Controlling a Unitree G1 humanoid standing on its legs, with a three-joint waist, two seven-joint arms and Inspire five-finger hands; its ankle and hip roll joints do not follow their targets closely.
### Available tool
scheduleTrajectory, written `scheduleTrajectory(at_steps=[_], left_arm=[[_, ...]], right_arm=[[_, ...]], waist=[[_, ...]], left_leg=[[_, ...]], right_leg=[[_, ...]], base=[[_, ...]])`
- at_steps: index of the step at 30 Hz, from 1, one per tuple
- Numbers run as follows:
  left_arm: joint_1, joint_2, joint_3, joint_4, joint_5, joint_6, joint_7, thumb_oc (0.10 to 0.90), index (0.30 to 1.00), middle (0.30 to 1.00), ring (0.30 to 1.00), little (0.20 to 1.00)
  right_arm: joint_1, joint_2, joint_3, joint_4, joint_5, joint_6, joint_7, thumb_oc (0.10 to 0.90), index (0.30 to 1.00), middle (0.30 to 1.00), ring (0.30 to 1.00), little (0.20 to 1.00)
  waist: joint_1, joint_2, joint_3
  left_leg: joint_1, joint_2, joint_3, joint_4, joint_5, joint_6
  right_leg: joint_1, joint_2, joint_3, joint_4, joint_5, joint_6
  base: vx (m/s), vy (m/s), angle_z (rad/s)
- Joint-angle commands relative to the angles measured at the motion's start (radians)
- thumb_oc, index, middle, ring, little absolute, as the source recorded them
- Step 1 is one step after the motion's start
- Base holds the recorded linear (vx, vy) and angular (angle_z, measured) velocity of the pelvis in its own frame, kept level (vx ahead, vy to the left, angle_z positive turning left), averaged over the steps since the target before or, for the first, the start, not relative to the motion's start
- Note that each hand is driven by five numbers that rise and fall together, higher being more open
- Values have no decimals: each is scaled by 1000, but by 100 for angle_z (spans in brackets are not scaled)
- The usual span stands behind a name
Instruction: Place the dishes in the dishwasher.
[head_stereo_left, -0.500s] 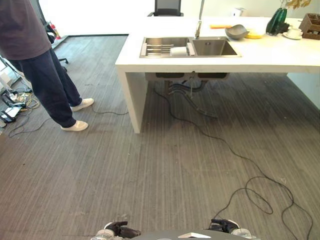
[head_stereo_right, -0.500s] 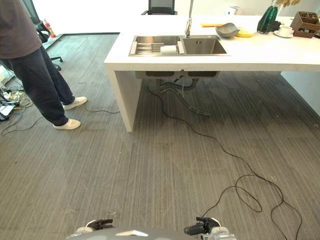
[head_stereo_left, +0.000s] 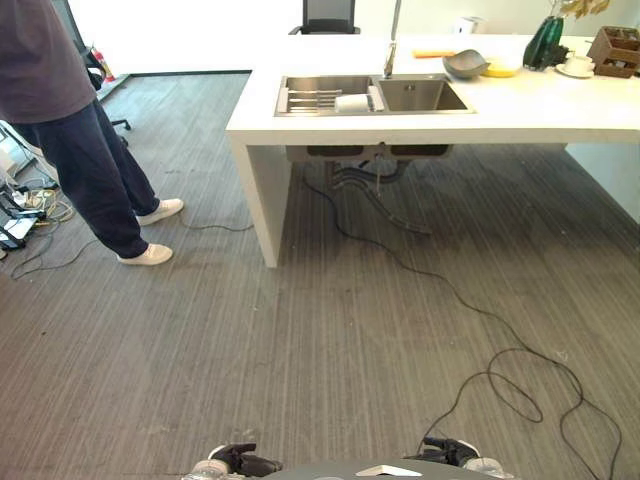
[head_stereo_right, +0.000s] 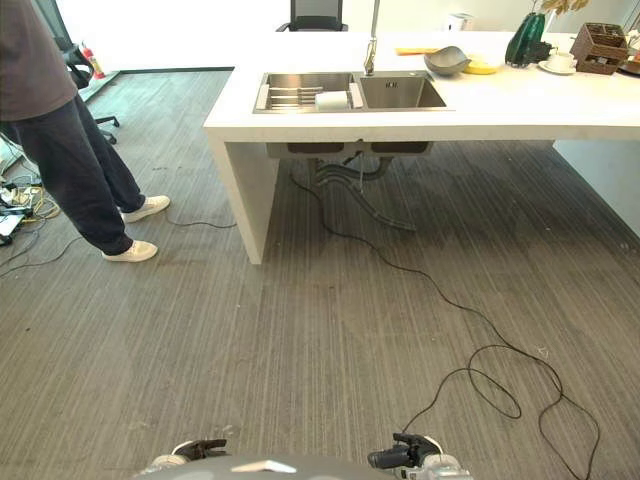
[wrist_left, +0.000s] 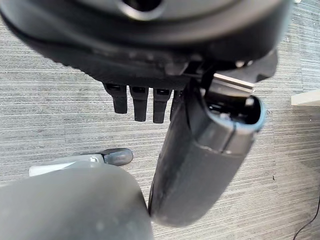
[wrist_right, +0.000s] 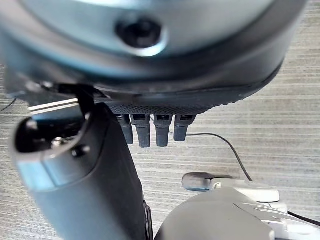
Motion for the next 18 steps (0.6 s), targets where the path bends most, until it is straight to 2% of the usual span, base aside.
scheduleTrajectory(at_steps=[1,9,10,11,13,14,15,16,17,18], left_arm=[[-34,-2,22,79,-14,-15,12,800,900,900,900,900],[-28,13,52,71,-62,-22,29,800,900,900,900,900],[-31,11,67,70,-98,-22,29,800,900,900,900,900],[-30,16,119,70,-196,-25,35,800,900,900,900,900],[-36,12,124,56,-229,-29,33,800,900,900,900,900],[-36,12,124,56,-229,-29,33,800,900,900,900,900],[-40,8,123,51,-242,-35,38,800,900,900,900,900],[-76,-44,102,53,-239,-33,59,800,900,900,900,900],[-86,-38,118,62,-249,-30,83,800,900,900,900,900],[-83,-36,144,70,-289,-41,97,800,900,900,900,900]], right_arm=[[-26,-5,31,16,2,-13,-7,800,900,900,900,900],[-38,-12,41,-1,7,-16,-10,800,900,900,900,900],[-43,-11,43,-3,12,-18,-10,800,900,900,900,900],[-49,-18,46,-10,13,-21,-9,800,900,900,900,900],[-50,-26,48,-21,20,-18,-6,800,900,900,900,900],[-51,-26,48,-21,20,-18,-6,800,900,900,900,900],[-52,-28,49,-22,27,-17,-8,800,900,900,900,900],[-50,-26,42,-12,37,-6,-9,800,900,900,900,900],[-51,-25,40,0,35,-5,-17,800,900,900,900,900],[-43,-20,34,26,37,-2,-21,800,900,900,900,900]], waist=[[17,-17,-22],[29,-18,6],[32,-26,24],[49,-41,58],[72,-58,89],[71,-57,87],[83,-67,105],[89,-74,99],[99,-67,91],[110,-55,74]], left_leg=[[-13,-13,-46,3,-27,-67],[-22,7,-52,25,-8,-66],[-65,-2,-50,100,-20,-70],[-159,-21,-47,277,-11,-96],[-282,-45,-48,508,80,-114],[-288,-44,-50,515,78,-114],[-343,-60,-48,610,106,-122],[-415,-49,7,576,112,-108],[-440,-36,41,513,108,-103],[-449,-19,85,396,92,-92]], right_leg=[[-43,-39,33,12,17,120],[-59,-27,43,27,27,103],[-73,-29,47,46,26,98],[-76,-31,56,71,12,86],[-70,-43,58,79,9,74],[-72,-42,57,79,9,74],[-71,-51,57,82,8,68],[-45,-58,55,74,-8,57],[-23,-52,53,65,-20,57],[9,-38,58,46,-36,61]], base=[[15,-34,-1],[2,-54,-1],[-87,-131,-6],[-92,-156,-7],[-51,-133,-3],[-35,-93,10],[134,-76,9],[264,-91,4],[463,-35,19],[313,-7,19]])
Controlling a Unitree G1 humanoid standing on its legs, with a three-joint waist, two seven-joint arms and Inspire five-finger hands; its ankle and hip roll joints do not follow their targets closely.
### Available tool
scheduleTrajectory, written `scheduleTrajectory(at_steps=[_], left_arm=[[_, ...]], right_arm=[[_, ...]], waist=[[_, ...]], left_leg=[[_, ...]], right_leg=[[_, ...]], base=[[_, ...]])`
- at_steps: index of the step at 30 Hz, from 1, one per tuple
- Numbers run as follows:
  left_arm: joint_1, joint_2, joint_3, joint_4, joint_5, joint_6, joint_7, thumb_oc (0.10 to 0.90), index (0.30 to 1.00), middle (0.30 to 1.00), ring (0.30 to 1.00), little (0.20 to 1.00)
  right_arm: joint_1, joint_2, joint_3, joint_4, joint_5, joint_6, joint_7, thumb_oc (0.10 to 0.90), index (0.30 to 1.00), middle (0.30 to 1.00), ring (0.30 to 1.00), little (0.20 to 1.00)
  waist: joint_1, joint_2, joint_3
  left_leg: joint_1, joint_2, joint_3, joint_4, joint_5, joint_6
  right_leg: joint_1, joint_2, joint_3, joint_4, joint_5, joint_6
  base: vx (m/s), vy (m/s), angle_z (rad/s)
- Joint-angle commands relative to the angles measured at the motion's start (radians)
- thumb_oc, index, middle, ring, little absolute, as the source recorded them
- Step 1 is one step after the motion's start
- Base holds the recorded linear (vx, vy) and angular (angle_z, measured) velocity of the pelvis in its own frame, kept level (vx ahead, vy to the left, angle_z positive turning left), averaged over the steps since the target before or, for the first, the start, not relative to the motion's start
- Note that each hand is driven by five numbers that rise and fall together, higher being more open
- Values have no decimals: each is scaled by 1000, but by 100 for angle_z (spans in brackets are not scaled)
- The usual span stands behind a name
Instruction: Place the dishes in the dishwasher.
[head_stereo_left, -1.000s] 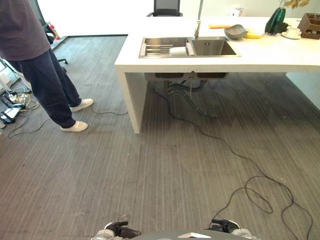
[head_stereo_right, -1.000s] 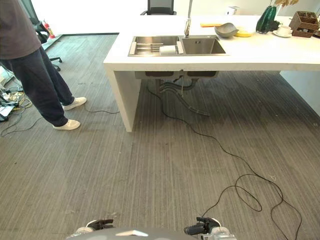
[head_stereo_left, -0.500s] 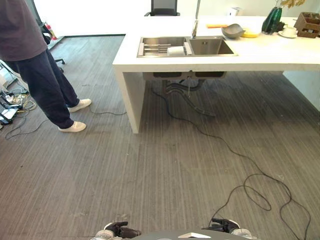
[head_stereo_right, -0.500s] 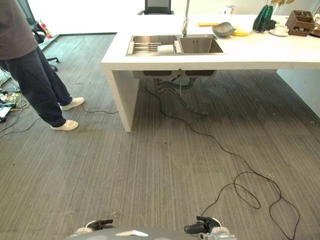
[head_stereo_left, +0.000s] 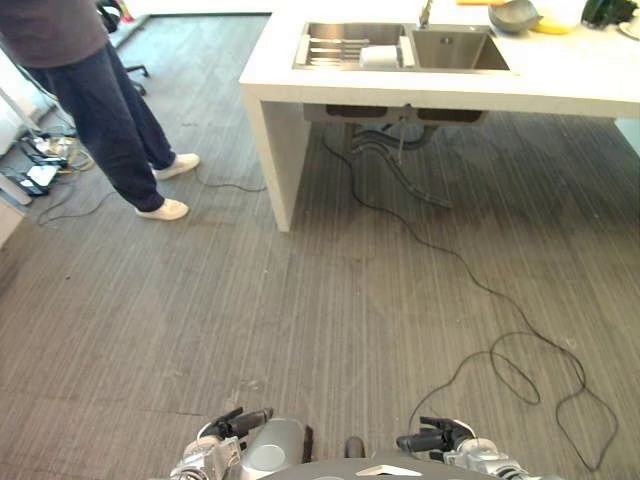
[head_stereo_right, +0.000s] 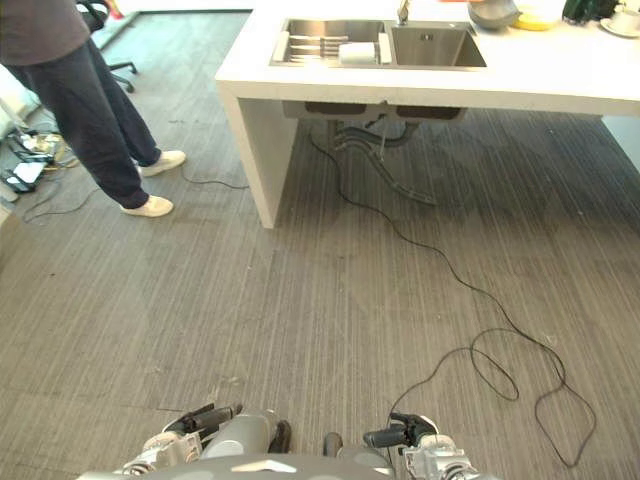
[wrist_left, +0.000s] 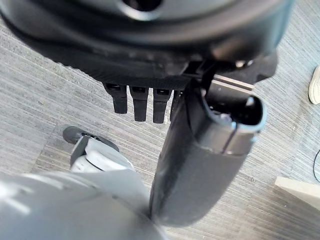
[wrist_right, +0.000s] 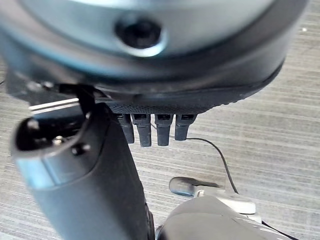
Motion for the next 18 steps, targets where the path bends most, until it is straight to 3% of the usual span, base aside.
scheduleTrajectory(at_steps=[1,3,4,6,7,8,10,11,12,13,14,15,16,17,18], left_arm=[[36,-30,-16,32,-33,-10,42,800,900,900,900,900],[23,-49,-9,-11,-116,-45,59,800,900,900,900,900],[21,-58,-17,-25,-130,-51,62,800,900,900,900,900],[2,-54,-41,-90,-146,-90,88,800,900,900,900,900],[1,-44,-49,-131,-144,-105,100,800,900,900,900,900],[-31,-33,-77,-240,-135,-138,136,800,900,900,900,900],[-30,-33,-77,-242,-135,-138,137,800,900,900,900,900],[-51,-16,-114,-447,-105,-175,169,800,900,900,900,900],[-51,-16,-114,-447,-105,-175,169,800,900,900,900,900],[-56,3,-151,-702,-37,-206,197,800,900,900,900,900],[-70,26,-166,-855,44,-214,231,800,900,900,900,900],[-70,26,-166,-855,44,-214,231,800,900,900,900,900],[-113,66,-169,-1026,156,-206,285,800,900,900,900,900],[-112,65,-169,-1026,156,-206,285,800,900,900,900,900],[-138,88,-171,-1075,217,-198,308,800,900,900,900,900]], right_arm=[[43,-25,36,20,28,0,-16,800,900,900,900,900],[43,-18,30,35,26,0,-27,800,900,900,900,900],[45,-20,29,34,27,-3,-33,800,900,900,900,900],[42,-26,35,38,13,-3,-43,800,900,900,900,900],[42,-34,41,39,-3,-3,-44,800,900,900,900,900],[48,-47,34,26,-14,-7,-63,800,900,900,900,900],[48,-47,34,25,-14,-7,-63,800,900,900,900,900],[57,-61,16,-1,5,-16,-73,800,900,900,900,900],[57,-61,16,-1,5,-16,-73,800,900,900,900,900],[67,-52,1,-57,29,-31,-79,800,900,900,900,900],[64,-46,4,-81,26,-35,-87,800,900,900,900,900],[64,-46,4,-81,26,-35,-87,800,900,900,900,900],[60,-43,-13,-107,38,-42,-104,800,900,900,900,900],[61,-44,-13,-107,38,-42,-104,800,900,900,900,900],[63,-43,-20,-119,41,-44,-109,800,900,900,900,900]], waist=[[7,11,-75],[36,32,-88],[46,26,-91],[60,41,-105],[65,62,-129],[47,76,-150],[44,74,-150],[28,72,-168],[28,72,-168],[17,65,-181],[9,54,-189],[9,54,-189],[-2,35,-191],[-1,32,-192],[-8,33,-182]], left_leg=[[51,46,110,-404,-4,93],[38,59,169,-674,18,103],[57,52,189,-765,39,105],[44,54,184,-793,48,100],[71,70,161,-798,60,108],[112,61,142,-798,105,91],[113,58,140,-798,105,92],[143,39,121,-798,109,90],[143,39,121,-798,109,90],[169,25,110,-798,91,88],[195,11,97,-798,71,89],[195,11,97,-798,71,89],[225,-11,90,-798,46,103],[225,-13,92,-798,44,103],[241,-13,98,-798,29,117]], right_leg=[[97,1,25,-78,24,171],[161,17,57,-112,-3,180],[183,1,66,-113,-24,183],[225,-10,86,-113,-61,183],[235,-6,103,-113,-66,188],[236,-24,92,-94,-78,193],[238,-26,88,-94,-81,193],[219,-51,76,-44,-95,212],[219,-51,76,-44,-95,212],[197,-81,75,13,-80,230],[182,-101,77,66,-53,244],[182,-101,77,66,-53,244],[148,-124,85,186,66,270],[148,-127,85,187,63,269],[99,-135,83,290,144,276]], base=[[377,26,30],[450,42,23],[444,31,16],[378,49,-23],[499,136,-77],[366,118,-74],[235,73,-52],[221,75,-37],[431,142,8],[406,102,24],[406,102,24],[383,38,12],[202,0,1],[253,9,4],[107,26,3]])
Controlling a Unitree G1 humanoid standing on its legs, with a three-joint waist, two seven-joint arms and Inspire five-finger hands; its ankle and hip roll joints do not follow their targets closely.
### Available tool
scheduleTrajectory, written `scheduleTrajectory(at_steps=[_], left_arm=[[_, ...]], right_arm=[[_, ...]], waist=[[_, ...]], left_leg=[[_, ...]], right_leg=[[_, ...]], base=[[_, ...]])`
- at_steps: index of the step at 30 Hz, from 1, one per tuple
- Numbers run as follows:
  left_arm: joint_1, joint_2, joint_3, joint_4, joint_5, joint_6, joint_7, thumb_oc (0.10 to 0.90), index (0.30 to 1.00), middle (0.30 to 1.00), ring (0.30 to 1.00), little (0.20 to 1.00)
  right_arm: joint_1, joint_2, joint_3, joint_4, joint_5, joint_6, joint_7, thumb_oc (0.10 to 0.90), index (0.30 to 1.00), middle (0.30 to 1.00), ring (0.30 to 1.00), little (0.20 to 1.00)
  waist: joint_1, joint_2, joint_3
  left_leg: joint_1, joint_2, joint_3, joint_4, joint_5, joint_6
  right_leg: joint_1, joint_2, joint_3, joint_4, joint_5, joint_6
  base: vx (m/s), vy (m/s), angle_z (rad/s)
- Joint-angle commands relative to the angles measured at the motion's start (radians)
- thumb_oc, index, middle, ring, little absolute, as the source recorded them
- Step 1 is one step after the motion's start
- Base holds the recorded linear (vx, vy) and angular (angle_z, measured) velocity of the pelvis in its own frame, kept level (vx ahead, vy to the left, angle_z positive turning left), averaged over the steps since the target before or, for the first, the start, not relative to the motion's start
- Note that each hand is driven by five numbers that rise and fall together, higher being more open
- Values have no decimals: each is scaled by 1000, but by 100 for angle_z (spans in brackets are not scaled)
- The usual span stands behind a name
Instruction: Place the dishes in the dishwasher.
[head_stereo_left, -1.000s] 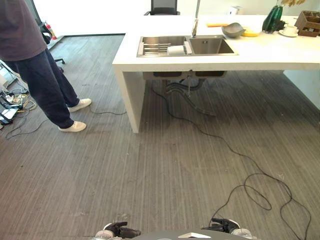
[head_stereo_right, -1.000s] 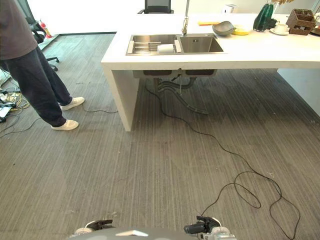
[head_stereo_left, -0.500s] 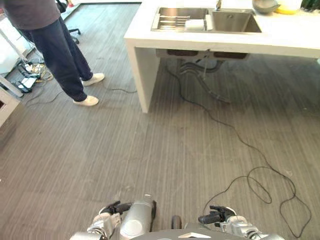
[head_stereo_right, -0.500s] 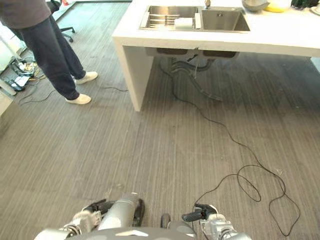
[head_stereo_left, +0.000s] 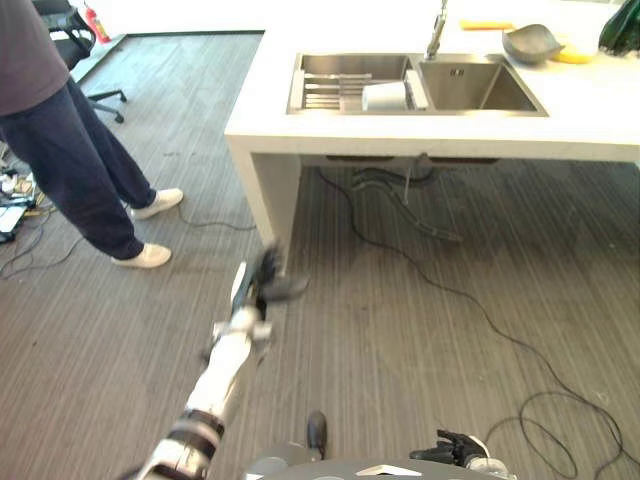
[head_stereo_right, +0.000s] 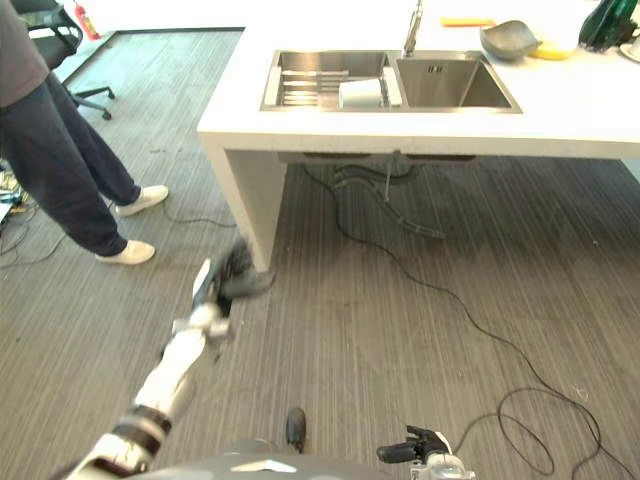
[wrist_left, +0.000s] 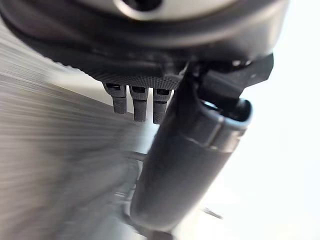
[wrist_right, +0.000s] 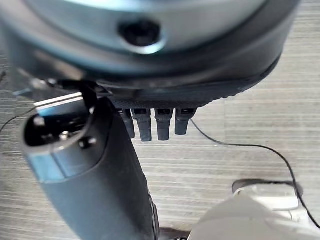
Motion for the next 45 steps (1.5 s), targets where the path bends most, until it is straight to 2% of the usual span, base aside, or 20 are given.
scheduleTrajectory(at_steps=[1,2,3,4,5,6,8,9,11,13,14,17,23,25,28,30,33,34,36,45], left_arm=[[-64,22,61,27,202,-70,92,800,900,900,900,900],[-98,54,58,-16,261,-62,107,800,900,900,900,900],[-128,99,48,-57,356,-50,114,800,900,900,900,900],[-156,159,40,-116,474,-39,97,800,900,900,900,900],[-156,159,40,-116,474,-39,97,800,900,900,900,900],[-161,171,59,-151,493,-49,105,800,900,900,900,900],[-161,171,59,-151,493,-49,105,800,900,900,900,900],[-180,192,52,-189,540,-61,89,800,900,900,900,900],[-179,194,41,-191,540,-64,80,800,900,900,900,900],[-195,191,16,-175,534,-62,70,800,900,900,900,900],[-208,181,-12,-157,546,-59,52,800,900,900,900,900],[-202,172,-16,-170,563,-53,48,800,900,900,900,900],[-199,147,12,-190,513,-55,75,800,900,900,900,900],[-196,118,37,-192,417,-79,114,800,900,900,900,900],[-187,109,41,-195,388,-86,120,800,900,900,900,900],[-157,110,41,-210,381,-75,121,800,900,900,900,900],[-148,120,37,-210,394,-65,113,800,900,900,900,900],[-157,123,15,-217,410,-65,100,800,900,900,900,900],[-177,134,-23,-220,454,-60,81,800,900,900,900,900],[-240,125,-101,-131,521,-12,22,800,900,900,900,900]], right_arm=[[-75,-32,16,-11,28,-38,-32,800,900,900,900,900],[-72,-37,17,-34,22,-40,-35,800,900,900,900,900],[-60,-33,18,-53,17,-46,-33,800,900,900,900,900],[-57,-26,31,-76,-5,-48,-26,800,900,900,900,900],[-57,-26,31,-76,-5,-48,-26,800,900,900,900,900],[-51,-22,1,-88,30,-61,-30,800,900,900,900,900],[-51,-22,1,-88,30,-61,-30,800,900,900,900,900],[-26,-27,-36,-84,65,-69,-18,800,900,900,900,900],[-24,-22,-26,-75,57,-67,-13,800,900,900,900,900],[-17,-18,-7,-46,52,-60,-3,800,900,900,900,900],[-9,-22,16,-22,32,-55,6,800,900,900,900,900],[-32,-23,29,-9,37,-45,0,800,900,900,900,900],[-67,-27,49,7,53,-46,-4,800,900,900,900,900],[-82,-39,54,-4,60,-54,-18,800,900,900,900,900],[-86,-48,71,-15,54,-56,-21,800,900,900,900,900],[-96,-56,92,-22,30,-43,-26,800,900,900,900,900],[-88,-62,91,-23,22,-40,-25,800,900,900,900,900],[-56,-66,81,-18,8,-31,-15,800,900,900,900,900],[-33,-60,77,-18,0,-35,-10,800,900,900,900,900],[-39,-24,73,17,26,-25,-3,800,900,900,900,900]], waist=[[-5,3,-47],[-28,19,-17],[-53,24,5],[-86,65,37],[-86,65,37],[-112,62,45],[-112,62,45],[-159,53,49],[-175,44,40],[-202,28,29],[-204,17,17],[-189,9,-16],[-176,19,-31],[-162,10,-9],[-136,-17,13],[-104,-45,31],[-101,-29,27],[-109,5,12],[-134,28,7],[-169,48,-31]], left_leg=[[-87,26,-3,9,13,-148],[-60,38,-8,9,5,-131],[-28,38,-18,9,-15,-119],[9,70,-35,9,-30,-109],[9,70,-35,9,-30,-109],[37,75,-40,9,-54,-117],[37,75,-40,9,-54,-117],[77,78,-32,9,-98,-144],[95,74,-43,9,-122,-152],[109,79,-63,9,-135,-163],[119,76,-90,9,-142,-167],[149,78,-121,9,-153,-169],[180,155,-125,55,-150,-210],[104,184,-102,279,-65,-257],[26,173,-121,474,-8,-247],[-70,84,-121,634,-48,-214],[-88,42,-104,544,-82,-202],[-35,44,-48,312,-116,-170],[37,69,-16,224,-93,-174],[160,72,-68,37,-117,-154]], right_leg=[[-8,-46,25,-74,397,19],[-74,-26,21,42,457,14],[-113,-25,14,137,455,7],[-214,21,9,252,415,-6],[-214,21,9,252,415,-6],[-292,5,-17,192,320,-15],[-292,5,-17,192,320,-15],[-360,-5,-35,-69,241,7],[-330,6,-15,-246,256,26],[-301,41,82,-460,312,43],[-294,64,123,-518,349,50],[-251,48,86,-553,384,49],[-155,72,89,-555,350,3],[-108,82,75,-555,329,-15],[-74,72,78,-554,313,-33],[-54,68,109,-539,306,-55],[-48,82,130,-528,297,-55],[-42,113,131,-520,285,-54],[-62,135,123,-491,276,-58],[-51,119,82,-489,244,-56]], base=[[126,61,-10],[187,75,-20],[324,102,-11],[295,69,2],[377,-16,27],[195,-61,18],[264,-121,12],[477,-265,13],[398,-199,21],[246,-222,18],[173,-230,20],[182,-290,63],[151,-305,35],[18,-328,-7],[75,-302,-1],[92,-248,-31],[136,-56,-54],[221,-6,-52],[134,22,-4],[75,25,7]])
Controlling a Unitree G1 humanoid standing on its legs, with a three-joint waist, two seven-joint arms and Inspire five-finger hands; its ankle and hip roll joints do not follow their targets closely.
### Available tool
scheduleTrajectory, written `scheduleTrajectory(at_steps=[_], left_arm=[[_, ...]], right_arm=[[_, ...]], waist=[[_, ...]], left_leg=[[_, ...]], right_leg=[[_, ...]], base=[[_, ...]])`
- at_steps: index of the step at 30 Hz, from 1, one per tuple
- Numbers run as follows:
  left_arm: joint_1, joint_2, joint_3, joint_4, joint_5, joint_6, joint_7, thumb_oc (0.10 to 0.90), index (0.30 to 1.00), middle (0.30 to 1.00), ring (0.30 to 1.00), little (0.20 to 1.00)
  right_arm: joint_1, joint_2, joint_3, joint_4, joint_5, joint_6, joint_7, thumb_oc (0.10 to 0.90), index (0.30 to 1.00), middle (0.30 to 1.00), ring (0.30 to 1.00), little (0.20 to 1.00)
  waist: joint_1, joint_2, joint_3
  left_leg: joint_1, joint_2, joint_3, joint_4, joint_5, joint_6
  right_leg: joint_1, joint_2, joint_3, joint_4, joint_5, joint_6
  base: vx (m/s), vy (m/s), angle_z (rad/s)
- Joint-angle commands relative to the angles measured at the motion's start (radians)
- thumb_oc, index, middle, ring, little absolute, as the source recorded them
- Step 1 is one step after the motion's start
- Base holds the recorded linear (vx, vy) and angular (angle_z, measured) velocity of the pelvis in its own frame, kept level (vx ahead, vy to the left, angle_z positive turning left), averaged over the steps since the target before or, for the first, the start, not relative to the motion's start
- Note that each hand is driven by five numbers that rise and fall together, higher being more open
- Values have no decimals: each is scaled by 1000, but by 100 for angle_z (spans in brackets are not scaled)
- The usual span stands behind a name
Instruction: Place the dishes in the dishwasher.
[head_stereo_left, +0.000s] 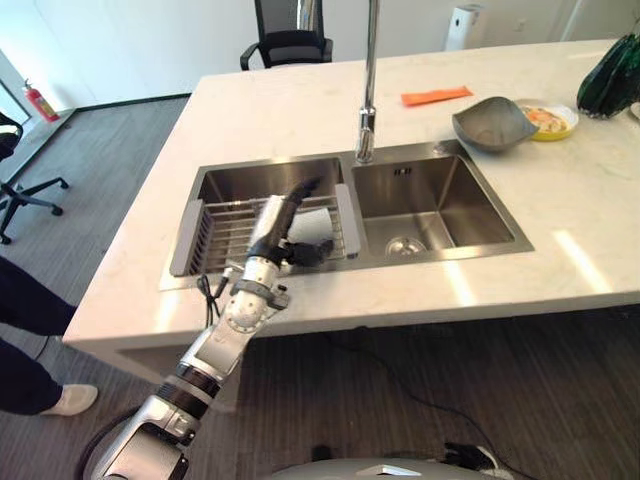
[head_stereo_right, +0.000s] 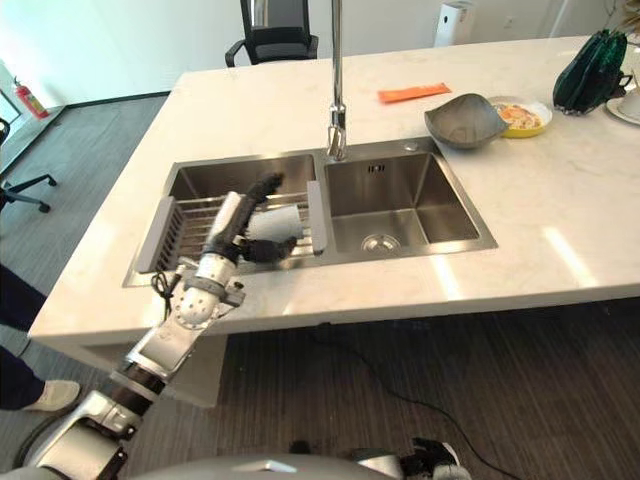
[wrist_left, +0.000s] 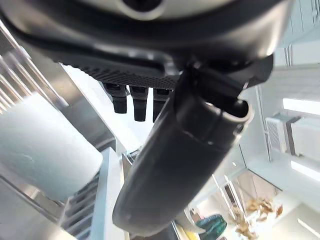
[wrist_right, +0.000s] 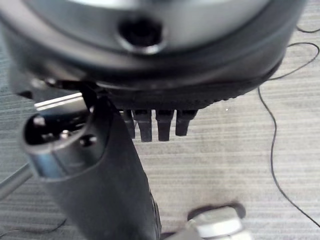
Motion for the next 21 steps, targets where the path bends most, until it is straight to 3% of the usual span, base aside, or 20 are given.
scheduleTrajectory(at_steps=[1,9,12,21], left_arm=[[-137,27,66,-40,49,-62,10,800,900,900,900,900],[-181,56,32,16,114,-29,7,800,900,900,900,900],[-231,92,-7,38,197,-6,-32,800,900,900,900,900],[-261,95,-22,79,165,7,-75,800,900,900,900,900]], right_arm=[[-63,31,-4,22,7,-29,12,800,900,900,900,900],[-54,42,-22,37,22,-23,9,800,900,900,900,900],[-55,46,-29,51,31,-16,18,800,900,900,900,900],[-56,47,-23,70,21,-4,37,800,900,900,900,900]], waist=[[45,-77,-88],[45,-76,-98],[44,-76,-98],[39,-70,-97]], left_leg=[[38,-14,46,35,-81,-193],[41,-11,48,7,-80,-191],[38,-11,44,7,-82,-192],[49,-12,47,7,-95,-189]], right_leg=[[66,-88,8,-285,208,111],[70,-98,-3,-300,207,120],[73,-103,-11,-313,210,126],[93,-108,-11,-336,211,129]], base=[[57,11,-6],[30,12,11],[15,9,4],[6,-1,-1]])
